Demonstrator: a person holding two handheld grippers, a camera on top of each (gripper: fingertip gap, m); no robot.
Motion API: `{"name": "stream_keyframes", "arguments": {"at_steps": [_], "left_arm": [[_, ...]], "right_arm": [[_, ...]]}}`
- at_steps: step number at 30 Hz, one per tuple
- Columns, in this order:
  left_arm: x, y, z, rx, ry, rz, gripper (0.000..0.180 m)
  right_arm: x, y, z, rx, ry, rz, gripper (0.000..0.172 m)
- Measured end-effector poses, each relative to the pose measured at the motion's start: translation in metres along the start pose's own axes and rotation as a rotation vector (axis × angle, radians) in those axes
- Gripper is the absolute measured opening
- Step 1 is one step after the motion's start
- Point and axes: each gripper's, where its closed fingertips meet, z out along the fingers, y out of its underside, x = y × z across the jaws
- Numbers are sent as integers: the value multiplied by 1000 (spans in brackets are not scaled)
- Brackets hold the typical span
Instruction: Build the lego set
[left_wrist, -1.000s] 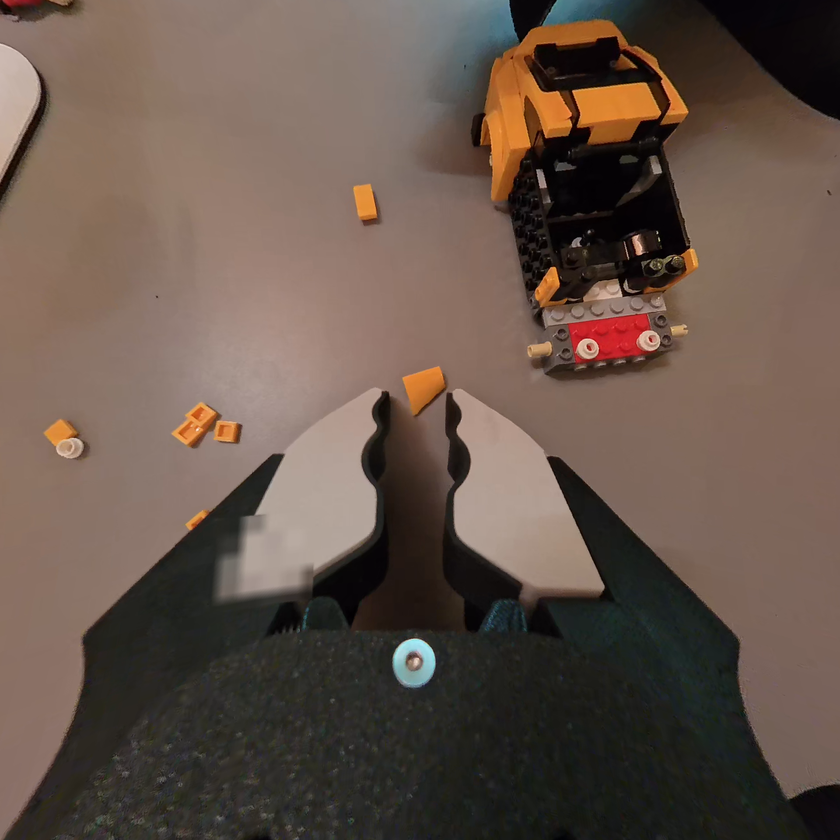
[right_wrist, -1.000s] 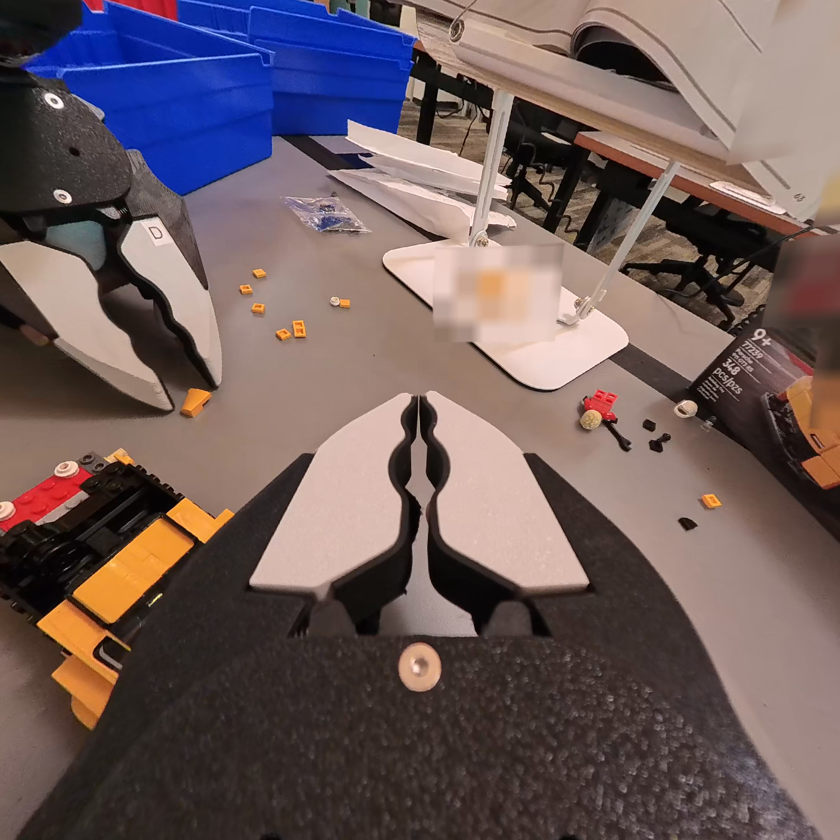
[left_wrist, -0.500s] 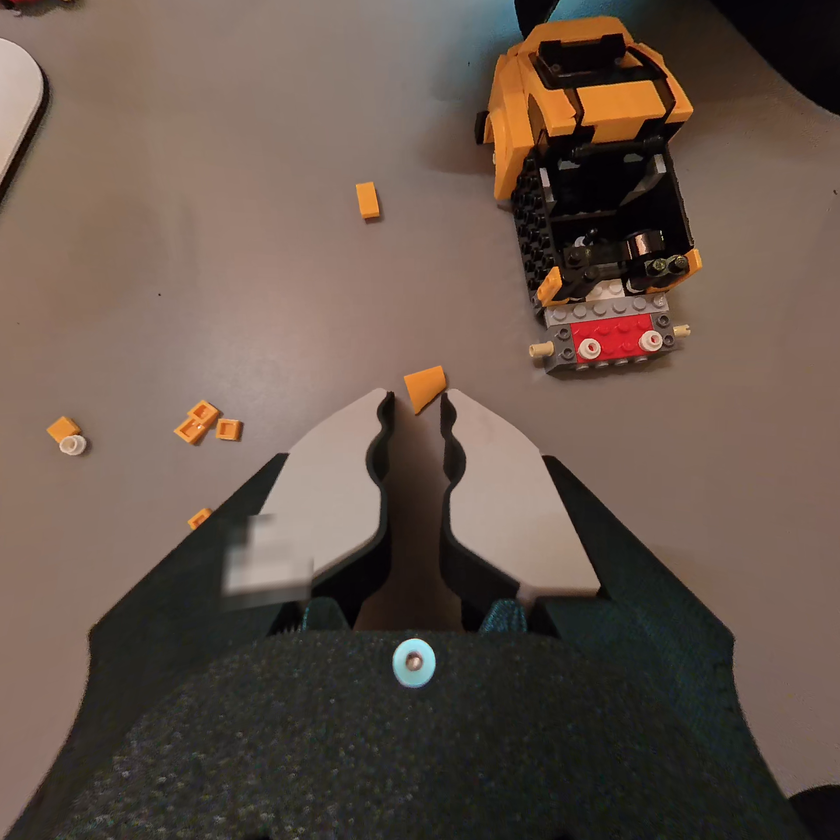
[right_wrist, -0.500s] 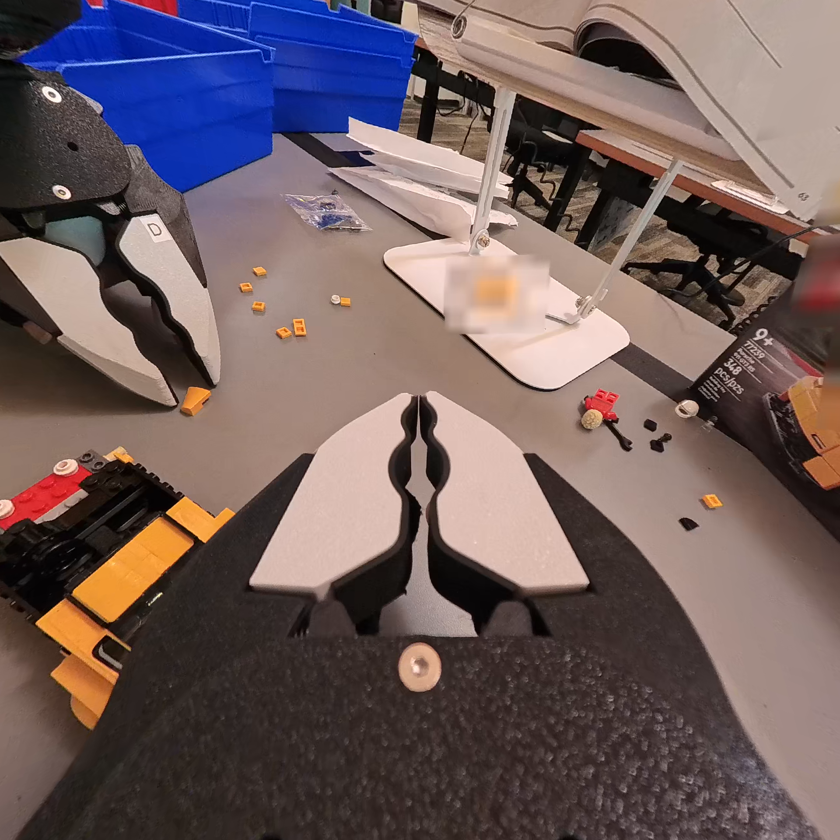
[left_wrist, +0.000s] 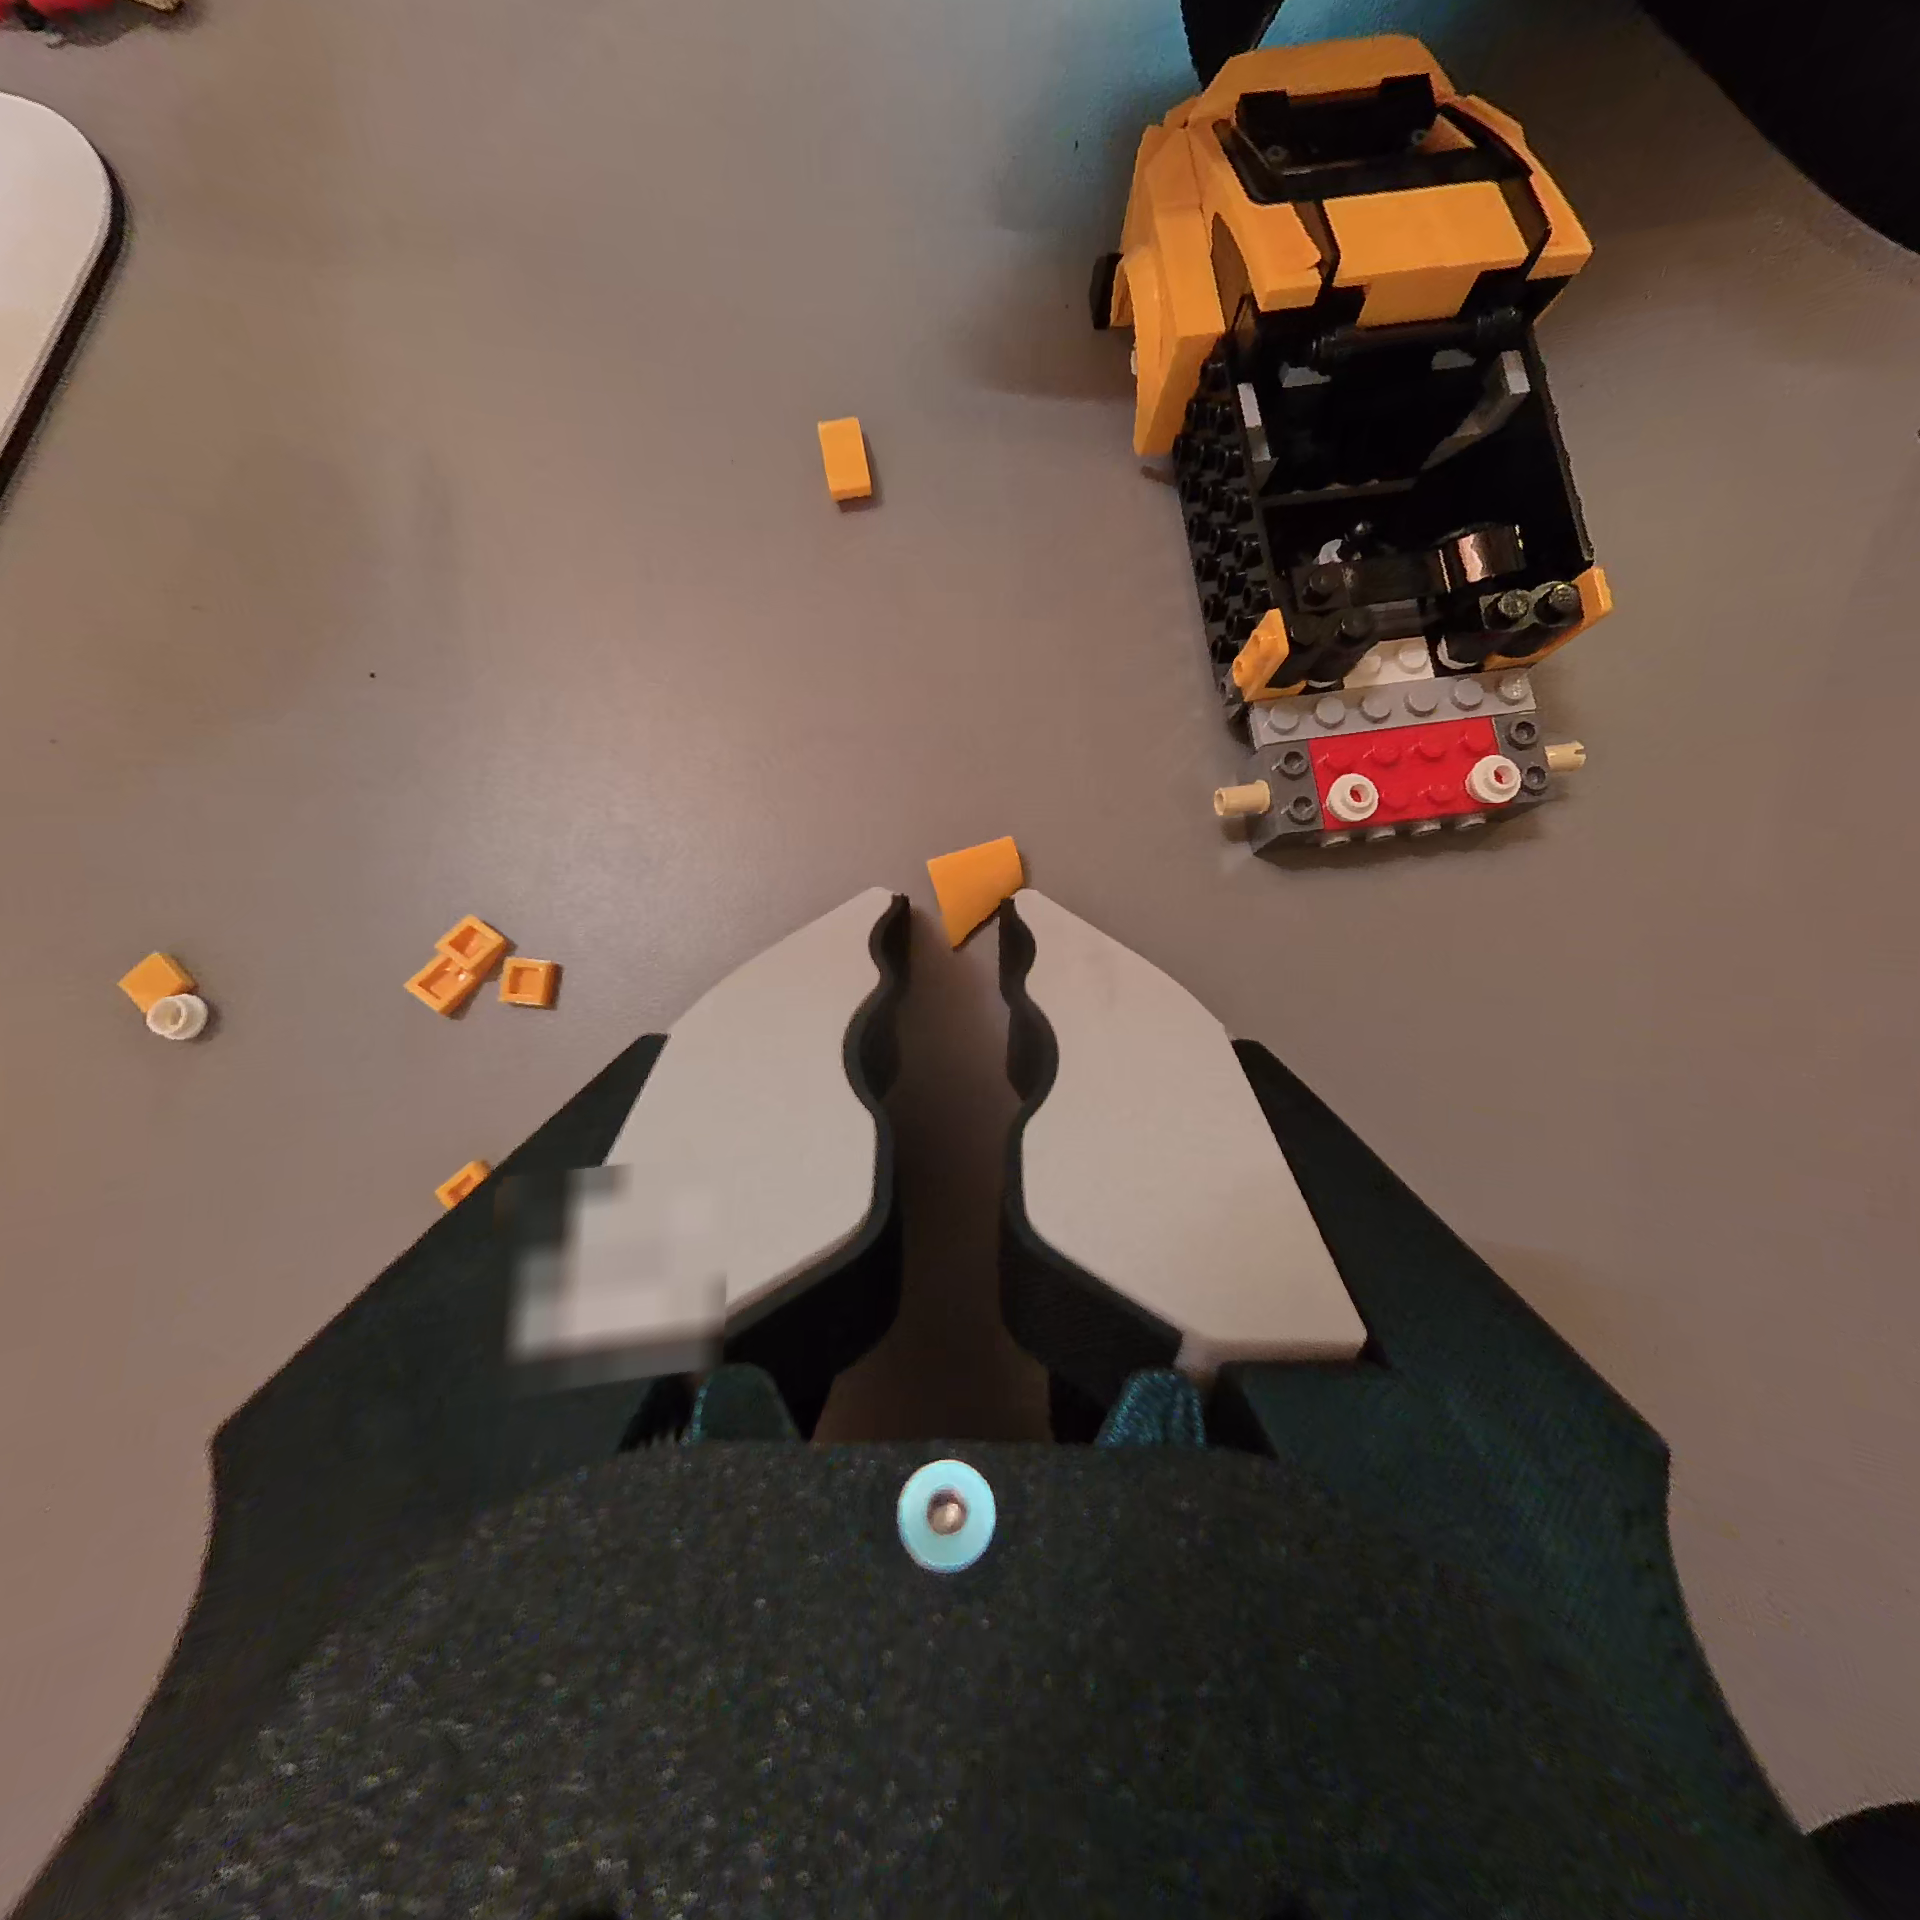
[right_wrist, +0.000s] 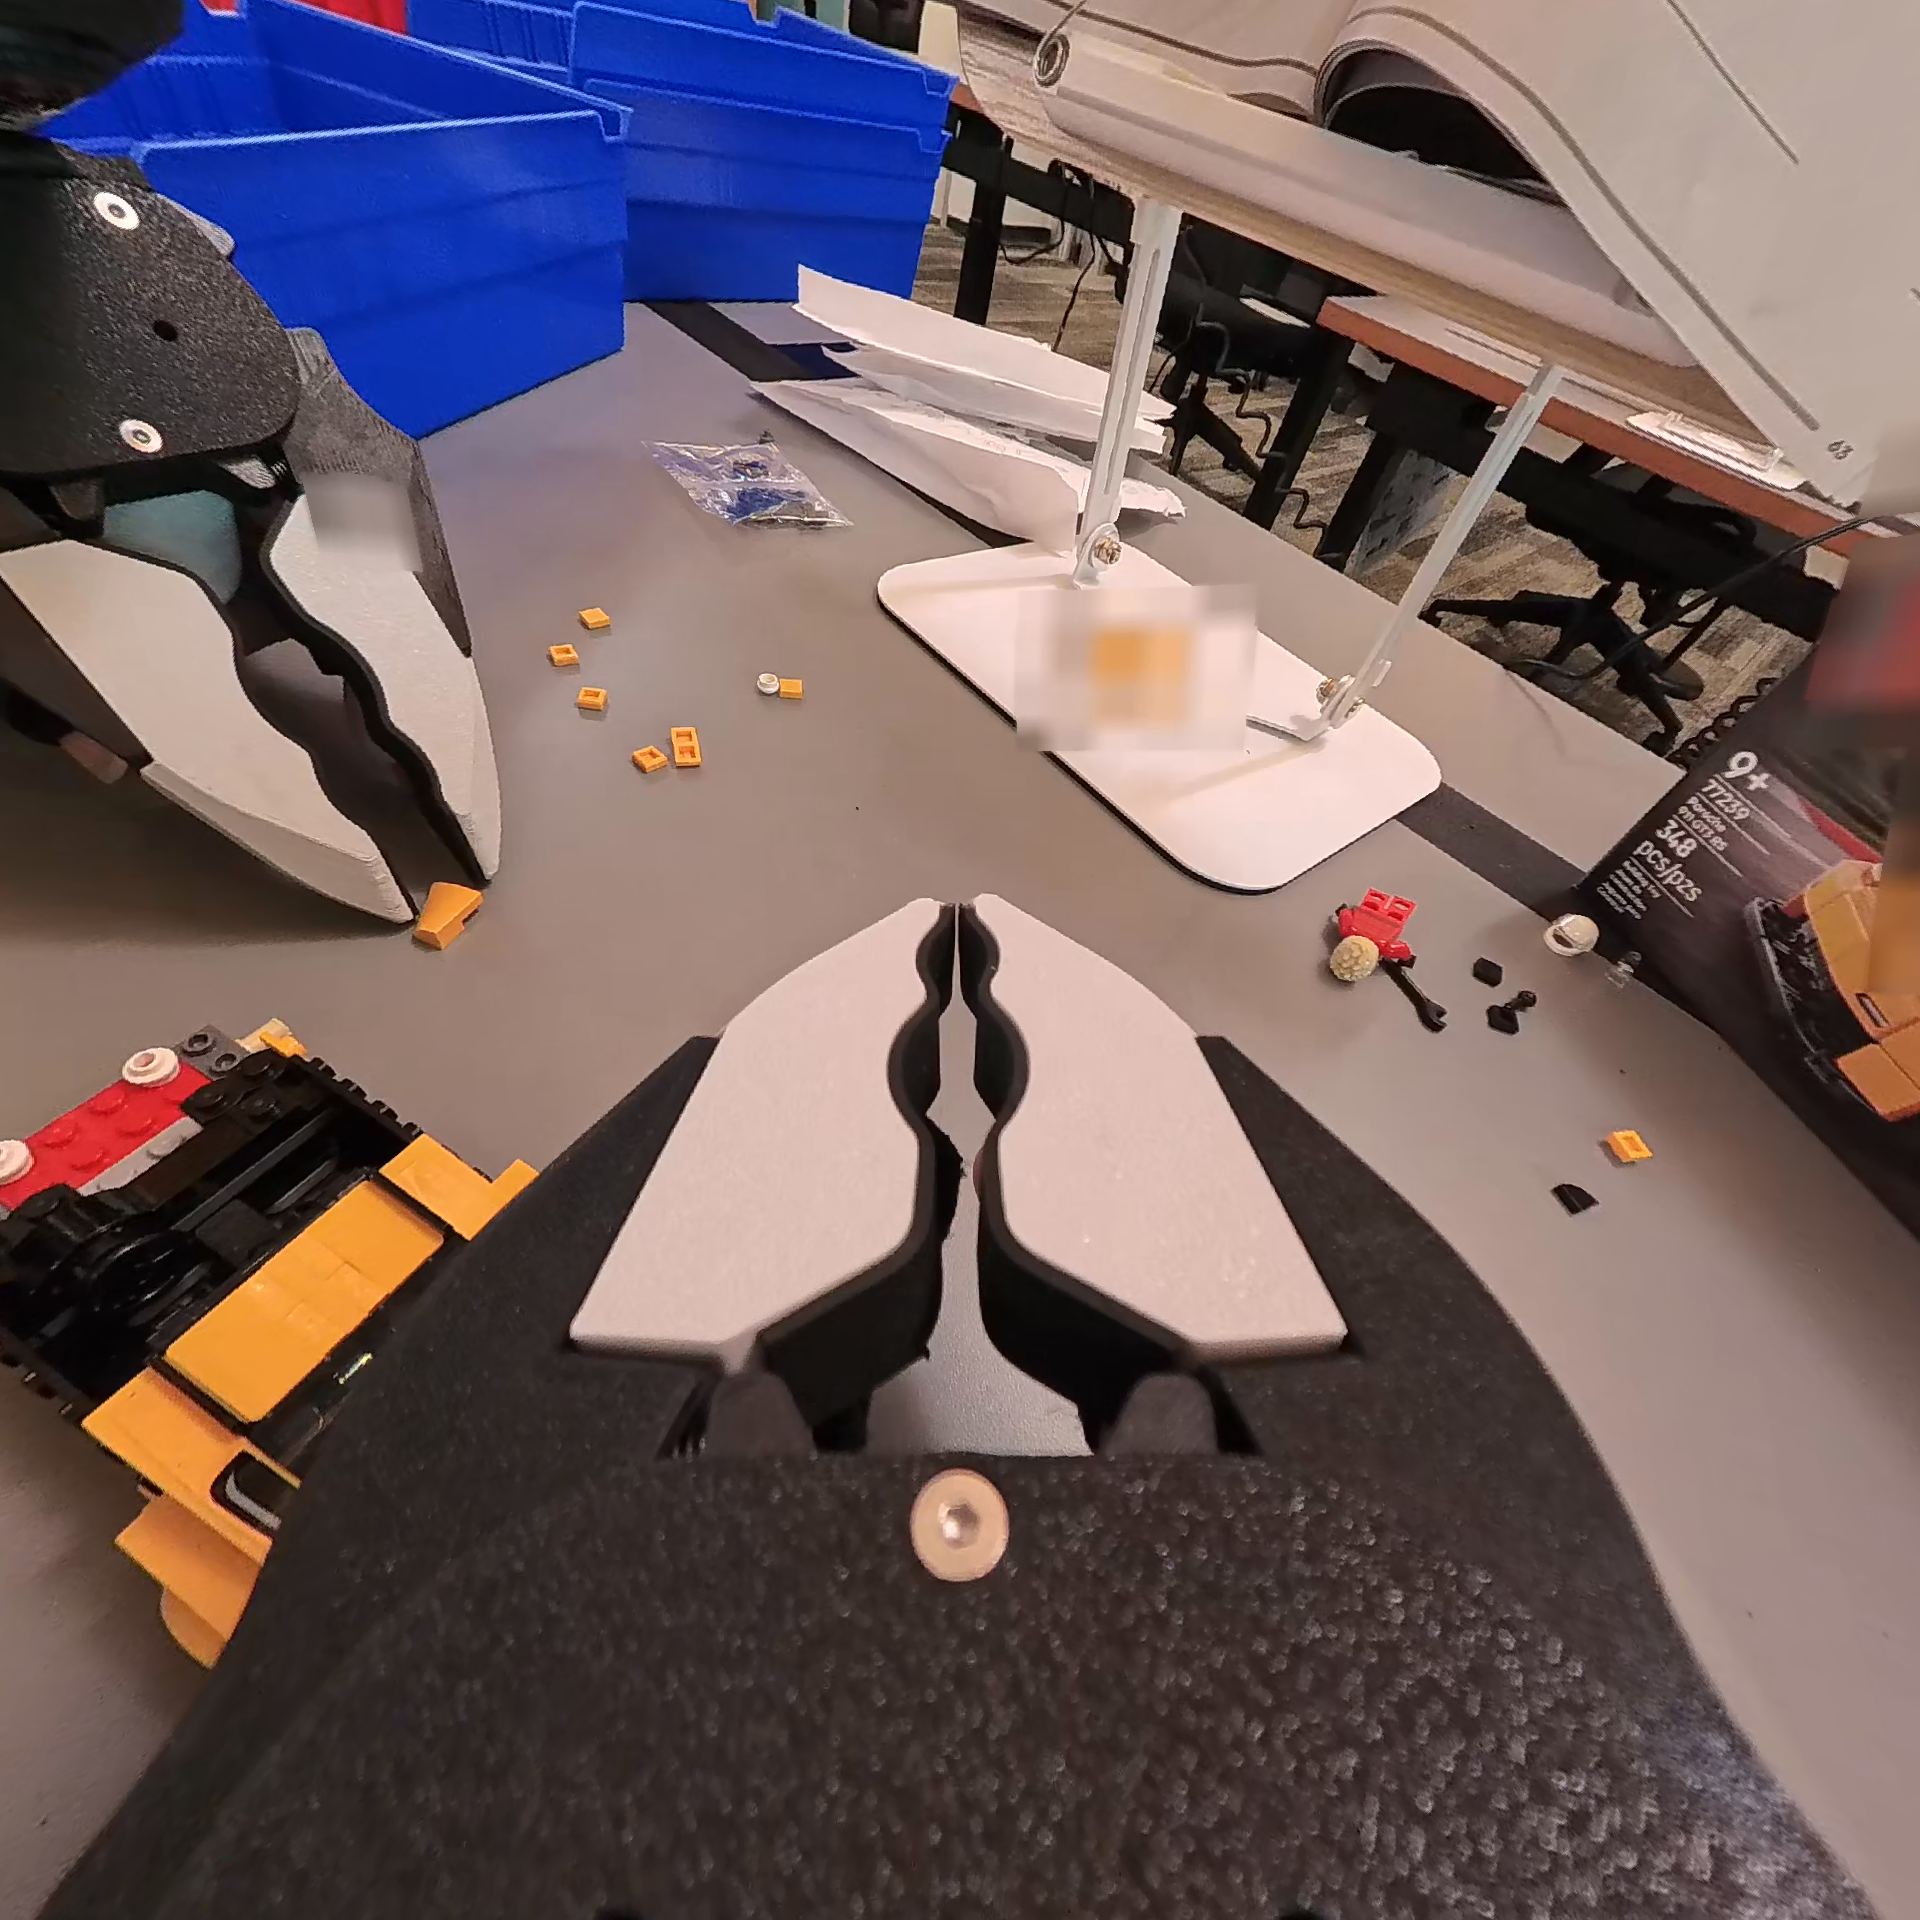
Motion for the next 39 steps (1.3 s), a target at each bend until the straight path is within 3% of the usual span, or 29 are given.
{"name": "stream_keyframes", "arguments": {"at_steps": [24,32,39], "left_arm": [[-5,0,-1,2,-28,-4,16],[-24,-16,-13,113,-123,-38,20],[-30,-20,-19,151,-148,-54,20]], "right_arm": [[0,1,0,-1,0,-1,0],[-1,1,-1,-3,-9,7,0],[-18,14,2,-117,-159,-114,7]]}}
